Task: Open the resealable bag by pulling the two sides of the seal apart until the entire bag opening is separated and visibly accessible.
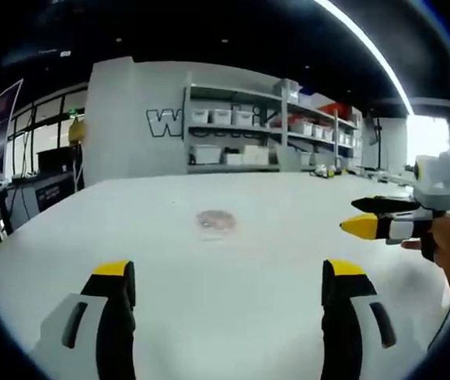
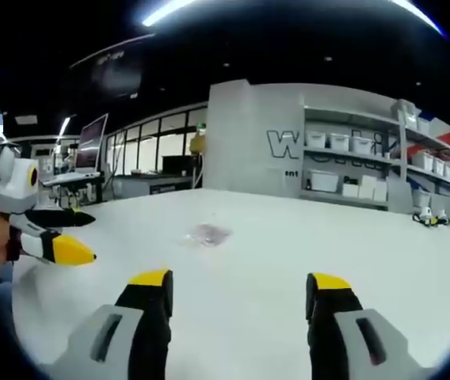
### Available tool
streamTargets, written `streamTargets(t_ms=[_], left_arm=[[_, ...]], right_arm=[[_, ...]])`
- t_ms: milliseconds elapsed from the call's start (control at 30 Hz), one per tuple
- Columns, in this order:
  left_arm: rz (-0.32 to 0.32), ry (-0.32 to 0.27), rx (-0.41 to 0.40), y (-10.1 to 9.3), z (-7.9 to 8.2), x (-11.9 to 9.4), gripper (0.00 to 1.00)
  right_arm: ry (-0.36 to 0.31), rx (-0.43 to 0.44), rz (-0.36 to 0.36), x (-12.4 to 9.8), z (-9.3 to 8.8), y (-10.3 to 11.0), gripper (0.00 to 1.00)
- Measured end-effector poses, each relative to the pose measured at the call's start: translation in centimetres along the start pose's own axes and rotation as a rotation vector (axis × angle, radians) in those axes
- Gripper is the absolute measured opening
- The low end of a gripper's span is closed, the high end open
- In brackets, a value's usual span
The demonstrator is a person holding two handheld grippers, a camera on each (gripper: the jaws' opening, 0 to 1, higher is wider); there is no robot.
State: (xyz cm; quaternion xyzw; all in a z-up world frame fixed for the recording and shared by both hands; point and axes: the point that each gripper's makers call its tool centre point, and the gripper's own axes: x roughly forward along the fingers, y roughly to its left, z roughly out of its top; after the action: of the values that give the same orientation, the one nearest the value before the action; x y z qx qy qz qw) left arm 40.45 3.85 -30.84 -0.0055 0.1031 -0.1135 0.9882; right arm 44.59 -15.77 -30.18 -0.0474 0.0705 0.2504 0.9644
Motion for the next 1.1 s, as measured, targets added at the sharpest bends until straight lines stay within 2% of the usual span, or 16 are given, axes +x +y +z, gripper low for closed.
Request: streamTargets(t_ms=[233, 300, 433, 467, 600, 667, 733, 1100], left_arm=[[0.016, -0.033, -0.009, 0.7, 0.5, -0.3, 0.88], [0.015, -0.041, 0.004, 0.6, 0.5, -0.3, 0.82], [-0.038, -0.035, 0.015, -0.3, 0.2, -0.4, 0.48], [-0.045, -0.034, 0.017, -0.5, 0.2, -0.4, 0.45], [-0.042, -0.047, 0.032, -0.7, 0.4, -0.6, 0.41], [-0.04, -0.054, 0.036, -0.7, 0.5, -0.7, 0.36], [-0.044, -0.061, 0.04, -0.7, 0.7, -0.8, 0.3], [-0.044, -0.048, 0.031, -0.2, 0.4, -0.7, 0.3]], right_arm=[[0.004, -0.01, 0.015, 0.4, -0.1, 0.4, 0.66], [0.004, -0.009, 0.019, 0.5, -0.2, 0.4, 0.66], [0.001, -0.008, 0.027, 0.6, -0.3, 0.5, 0.62], [-0.001, -0.008, 0.031, 0.6, -0.3, 0.5, 0.59], [-0.018, -0.015, 0.039, 0.3, -0.1, 0.4, 0.46], [-0.034, -0.028, 0.049, 0.1, 0.1, 0.5, 0.34], [-0.047, -0.04, 0.052, 0.0, 0.3, 0.5, 0.27], [-0.058, -0.054, 0.068, 0.3, 0.4, 0.8, 0.22]])
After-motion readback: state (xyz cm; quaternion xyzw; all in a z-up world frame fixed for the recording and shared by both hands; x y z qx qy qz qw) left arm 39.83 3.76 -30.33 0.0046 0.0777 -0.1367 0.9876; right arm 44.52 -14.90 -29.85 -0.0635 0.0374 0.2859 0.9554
